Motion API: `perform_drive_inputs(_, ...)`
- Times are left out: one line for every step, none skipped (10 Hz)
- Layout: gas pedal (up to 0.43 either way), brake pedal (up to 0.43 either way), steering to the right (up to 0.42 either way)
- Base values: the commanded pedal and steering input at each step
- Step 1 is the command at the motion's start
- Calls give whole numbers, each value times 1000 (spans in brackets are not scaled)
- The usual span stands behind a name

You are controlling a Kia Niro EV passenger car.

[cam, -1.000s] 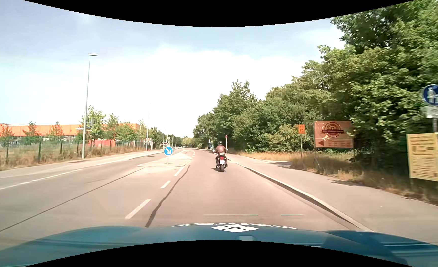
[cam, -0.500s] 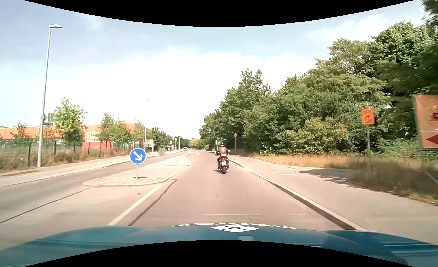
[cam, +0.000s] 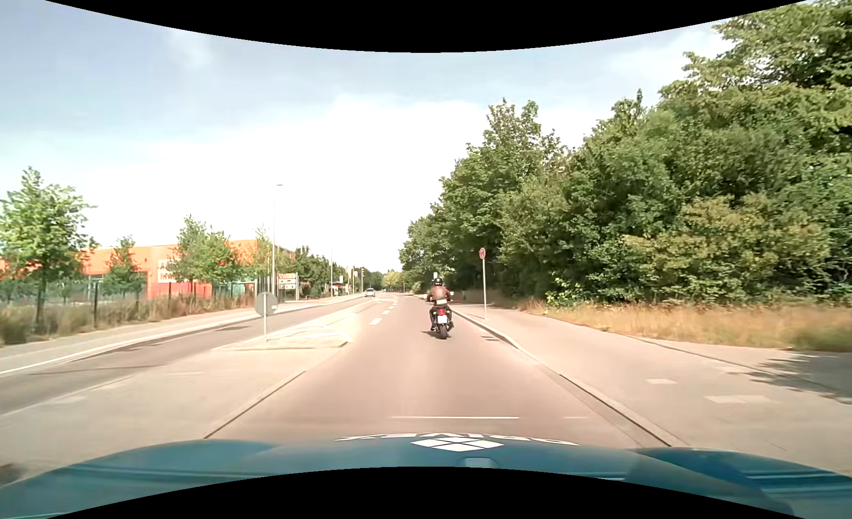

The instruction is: Follow the waypoints while adhering to traffic rules and regulations

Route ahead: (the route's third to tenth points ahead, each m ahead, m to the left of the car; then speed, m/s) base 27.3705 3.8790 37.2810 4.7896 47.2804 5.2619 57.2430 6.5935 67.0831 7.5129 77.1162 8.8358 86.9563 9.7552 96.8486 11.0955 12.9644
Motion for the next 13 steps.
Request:
perform_drive_inputs(20,0,-25)
perform_drive_inputs(20,0,-23)
perform_drive_inputs(20,0,-21)
perform_drive_inputs(20,0,-18)
perform_drive_inputs(8,0,-16)
perform_drive_inputs(0,0,-16)
perform_drive_inputs(0,0,-16)
perform_drive_inputs(0,0,-16)
perform_drive_inputs(0,0,-17)
perform_drive_inputs(0,0,-16)
perform_drive_inputs(0,0,-16)
perform_drive_inputs(0,0,-16)
perform_drive_inputs(0,0,-16)
